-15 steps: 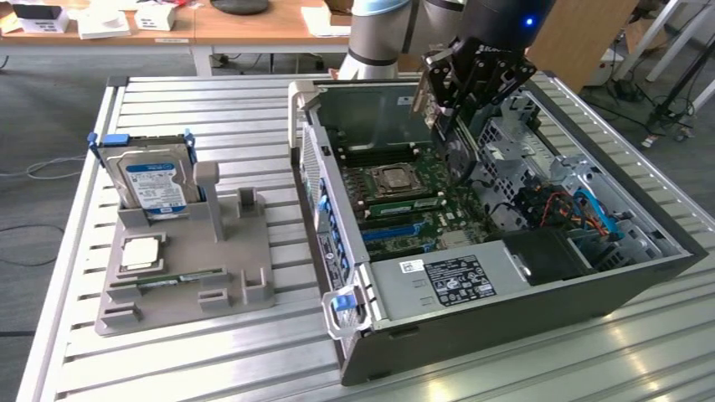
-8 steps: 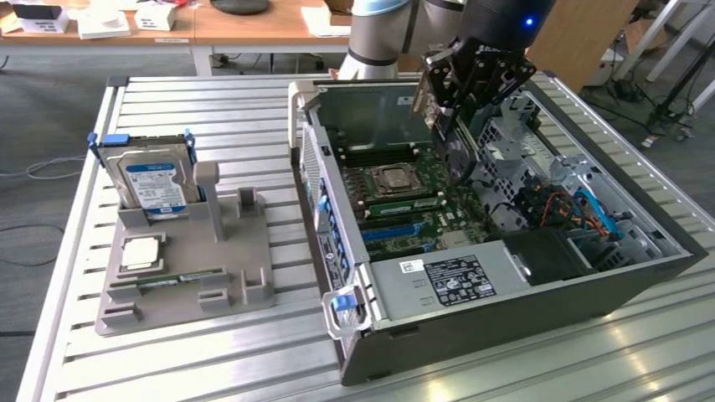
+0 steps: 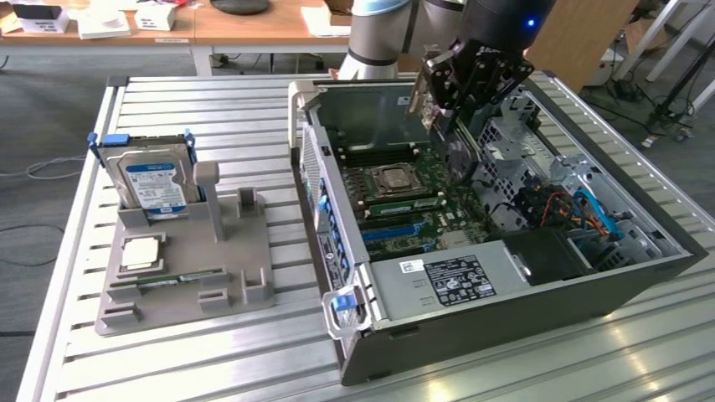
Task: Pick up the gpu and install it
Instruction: 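Insert the gpu into the slot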
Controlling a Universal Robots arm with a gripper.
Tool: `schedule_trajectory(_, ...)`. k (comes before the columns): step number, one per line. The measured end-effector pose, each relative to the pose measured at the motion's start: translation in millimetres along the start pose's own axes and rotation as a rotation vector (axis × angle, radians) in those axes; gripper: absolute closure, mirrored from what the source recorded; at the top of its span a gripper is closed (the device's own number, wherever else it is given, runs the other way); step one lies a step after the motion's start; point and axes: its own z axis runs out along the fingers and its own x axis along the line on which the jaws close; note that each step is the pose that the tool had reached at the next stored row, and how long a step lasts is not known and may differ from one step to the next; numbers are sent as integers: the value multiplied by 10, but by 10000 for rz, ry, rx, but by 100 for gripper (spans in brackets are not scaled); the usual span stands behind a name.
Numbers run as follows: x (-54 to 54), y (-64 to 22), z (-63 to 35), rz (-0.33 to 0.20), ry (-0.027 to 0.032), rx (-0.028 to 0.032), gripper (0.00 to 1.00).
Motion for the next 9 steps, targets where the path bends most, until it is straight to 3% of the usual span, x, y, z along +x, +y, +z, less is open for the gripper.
schedule_trajectory(9,0,-2,22,-1642,125,-5,73)
